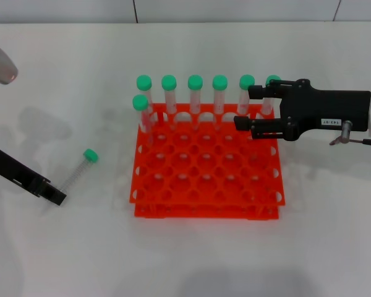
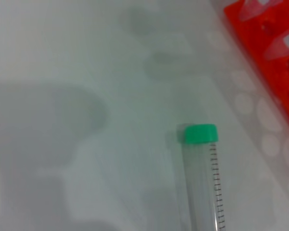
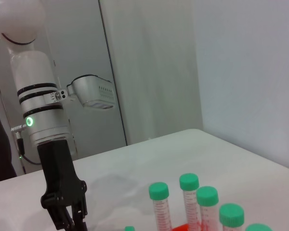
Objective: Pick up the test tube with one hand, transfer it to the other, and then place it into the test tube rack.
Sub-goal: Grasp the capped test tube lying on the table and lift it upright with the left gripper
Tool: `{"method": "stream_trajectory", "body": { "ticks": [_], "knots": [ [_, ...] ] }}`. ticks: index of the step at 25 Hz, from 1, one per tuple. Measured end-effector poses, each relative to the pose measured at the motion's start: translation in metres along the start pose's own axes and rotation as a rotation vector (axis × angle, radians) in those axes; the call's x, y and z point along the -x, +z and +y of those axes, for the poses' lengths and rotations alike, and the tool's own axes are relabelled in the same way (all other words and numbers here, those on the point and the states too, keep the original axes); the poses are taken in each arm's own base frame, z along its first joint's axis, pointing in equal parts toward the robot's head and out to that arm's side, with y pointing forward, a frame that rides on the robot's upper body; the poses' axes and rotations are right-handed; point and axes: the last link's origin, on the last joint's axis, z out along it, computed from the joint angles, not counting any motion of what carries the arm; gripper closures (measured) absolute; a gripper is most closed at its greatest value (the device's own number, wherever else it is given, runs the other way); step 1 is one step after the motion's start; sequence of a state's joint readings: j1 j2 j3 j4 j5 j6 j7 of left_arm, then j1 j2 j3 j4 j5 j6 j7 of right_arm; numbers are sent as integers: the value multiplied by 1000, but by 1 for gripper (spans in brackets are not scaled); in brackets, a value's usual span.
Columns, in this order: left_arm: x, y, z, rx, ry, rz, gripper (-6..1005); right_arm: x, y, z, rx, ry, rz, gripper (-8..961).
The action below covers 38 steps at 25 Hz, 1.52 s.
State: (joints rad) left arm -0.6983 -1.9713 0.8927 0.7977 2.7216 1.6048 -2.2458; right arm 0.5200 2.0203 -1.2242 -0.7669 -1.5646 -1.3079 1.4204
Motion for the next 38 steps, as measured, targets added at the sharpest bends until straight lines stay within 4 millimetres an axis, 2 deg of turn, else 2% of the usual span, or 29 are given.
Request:
{"method": "stream_trajectory", "body": {
  "ticks": [8,21,28,33,38],
  "knots": [
    [-2,1,1,0,3,-6,712,0,0,0,-1,1,0,186],
    [-2,-1,-1,-6,-8,-7,814,1,0,0,-3,-2,-3,187],
    [-3,-3,-2,-11,-11,-3,814,1,0,0,-3,-5,-3,187],
    [-11,-19,-8,-34,-26,90,814,2,-2,-1,-8,-3,-16,187],
    [-20,-45,-16,-32,-25,305,814,3,-3,-2,-13,-9,-25,187]
  ]
}}
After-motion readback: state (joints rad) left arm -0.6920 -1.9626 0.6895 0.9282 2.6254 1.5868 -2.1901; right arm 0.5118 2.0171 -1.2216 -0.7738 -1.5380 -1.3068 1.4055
